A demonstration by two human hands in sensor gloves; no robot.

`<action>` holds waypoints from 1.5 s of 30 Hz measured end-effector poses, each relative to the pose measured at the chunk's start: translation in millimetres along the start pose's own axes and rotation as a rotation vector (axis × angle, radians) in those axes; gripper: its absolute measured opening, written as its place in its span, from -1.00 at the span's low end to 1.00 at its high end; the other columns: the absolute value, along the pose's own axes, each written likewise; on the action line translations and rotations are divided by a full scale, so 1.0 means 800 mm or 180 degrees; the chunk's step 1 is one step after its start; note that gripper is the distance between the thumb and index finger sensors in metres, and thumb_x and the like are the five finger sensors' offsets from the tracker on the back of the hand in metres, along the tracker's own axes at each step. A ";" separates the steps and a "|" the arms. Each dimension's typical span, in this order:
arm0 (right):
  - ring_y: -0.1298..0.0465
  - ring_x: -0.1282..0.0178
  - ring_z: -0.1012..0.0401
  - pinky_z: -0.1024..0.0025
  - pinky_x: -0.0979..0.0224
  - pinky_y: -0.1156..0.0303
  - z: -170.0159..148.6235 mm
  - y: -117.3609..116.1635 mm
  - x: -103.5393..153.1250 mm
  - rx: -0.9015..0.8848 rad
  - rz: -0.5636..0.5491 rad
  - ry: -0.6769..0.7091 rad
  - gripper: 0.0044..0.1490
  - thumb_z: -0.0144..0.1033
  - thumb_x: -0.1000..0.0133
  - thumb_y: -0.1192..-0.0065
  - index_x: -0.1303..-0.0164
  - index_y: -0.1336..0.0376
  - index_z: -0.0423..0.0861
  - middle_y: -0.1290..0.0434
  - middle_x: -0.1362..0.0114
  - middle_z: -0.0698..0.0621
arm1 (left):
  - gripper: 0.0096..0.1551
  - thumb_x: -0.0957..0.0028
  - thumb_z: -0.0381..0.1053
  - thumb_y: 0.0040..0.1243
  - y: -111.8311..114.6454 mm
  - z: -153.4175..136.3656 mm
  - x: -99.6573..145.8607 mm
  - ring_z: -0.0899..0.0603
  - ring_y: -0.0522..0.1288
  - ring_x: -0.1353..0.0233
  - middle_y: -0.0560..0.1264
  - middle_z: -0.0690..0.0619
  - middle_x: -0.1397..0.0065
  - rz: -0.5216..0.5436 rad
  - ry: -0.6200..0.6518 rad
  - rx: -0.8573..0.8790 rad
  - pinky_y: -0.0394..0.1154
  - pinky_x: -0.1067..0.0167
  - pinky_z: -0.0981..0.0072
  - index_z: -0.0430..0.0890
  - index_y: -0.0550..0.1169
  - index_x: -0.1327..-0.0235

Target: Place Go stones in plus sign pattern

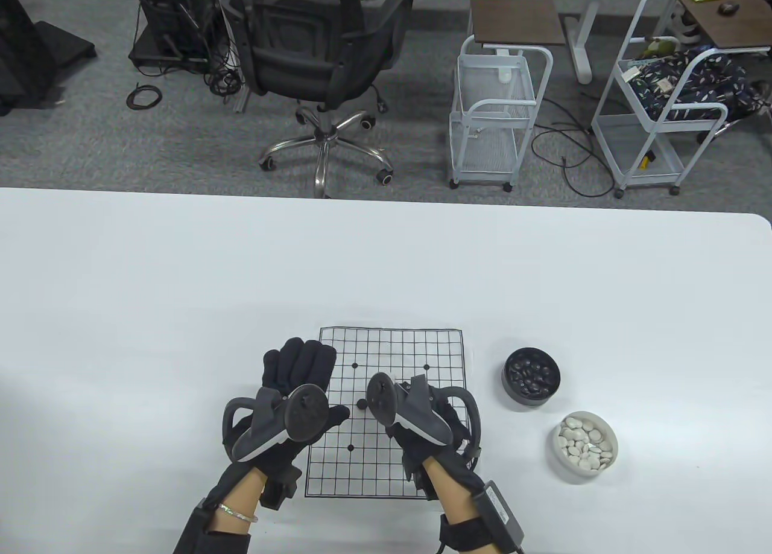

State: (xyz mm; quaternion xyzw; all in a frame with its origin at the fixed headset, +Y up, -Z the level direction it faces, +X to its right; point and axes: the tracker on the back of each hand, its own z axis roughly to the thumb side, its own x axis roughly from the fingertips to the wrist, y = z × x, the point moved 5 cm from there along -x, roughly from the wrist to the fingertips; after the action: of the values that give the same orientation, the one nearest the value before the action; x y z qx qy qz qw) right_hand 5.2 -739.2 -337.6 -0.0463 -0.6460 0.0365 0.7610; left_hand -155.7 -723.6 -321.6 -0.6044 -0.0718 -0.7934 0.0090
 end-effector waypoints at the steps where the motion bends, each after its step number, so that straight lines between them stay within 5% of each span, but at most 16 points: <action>1: -0.63 0.23 0.38 0.24 -0.16 -0.52 0.001 -0.002 0.000 0.0021 0.0007 -0.0005 -0.48 -0.15 -0.03 -0.38 -0.20 -0.39 0.03 -0.63 -0.09 0.11 | 0.08 -0.01 0.46 -0.14 0.000 0.000 0.000 -0.33 -0.20 -0.79 -0.17 -0.05 -0.83 0.0002 0.0002 -0.0003 -0.28 -0.64 -0.23 0.08 -0.21 -0.65; 32: -0.65 0.20 0.35 0.20 -0.15 -0.52 0.019 -0.012 0.004 0.0585 -0.0057 -0.0084 -0.39 -0.15 -0.05 -0.36 -0.31 -0.35 -0.05 -0.62 -0.16 0.07 | 0.08 -0.01 0.46 -0.14 -0.001 0.001 0.001 -0.33 -0.20 -0.79 -0.17 -0.05 -0.84 -0.0002 0.0013 -0.0008 -0.28 -0.64 -0.23 0.08 -0.20 -0.66; 39: -0.66 0.21 0.34 0.19 -0.15 -0.52 -0.005 0.014 0.016 0.0537 -0.0228 -0.0205 -0.38 -0.15 -0.04 -0.36 -0.31 -0.35 -0.05 -0.62 -0.16 0.06 | 0.08 -0.01 0.46 -0.14 -0.001 0.001 0.001 -0.33 -0.19 -0.79 -0.17 -0.05 -0.84 -0.0002 0.0013 -0.0008 -0.28 -0.64 -0.23 0.07 -0.20 -0.66; 45: -0.66 0.15 0.30 0.15 -0.18 -0.50 -0.082 0.047 0.044 0.0507 -0.0309 -0.0693 -0.33 -0.13 -0.04 -0.35 -0.37 -0.33 -0.07 -0.60 -0.24 0.01 | 0.08 -0.01 0.46 -0.14 0.001 0.001 0.001 -0.33 -0.19 -0.79 -0.17 -0.05 -0.84 -0.0028 -0.0001 -0.0047 -0.28 -0.64 -0.23 0.07 -0.20 -0.66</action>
State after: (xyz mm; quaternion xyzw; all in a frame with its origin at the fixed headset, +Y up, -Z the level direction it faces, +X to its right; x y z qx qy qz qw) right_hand 75.5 -699.4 -318.2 0.0498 -0.7212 0.0556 0.6887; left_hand -154.8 -724.2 -320.8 -0.6042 -0.0687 -0.7939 0.0010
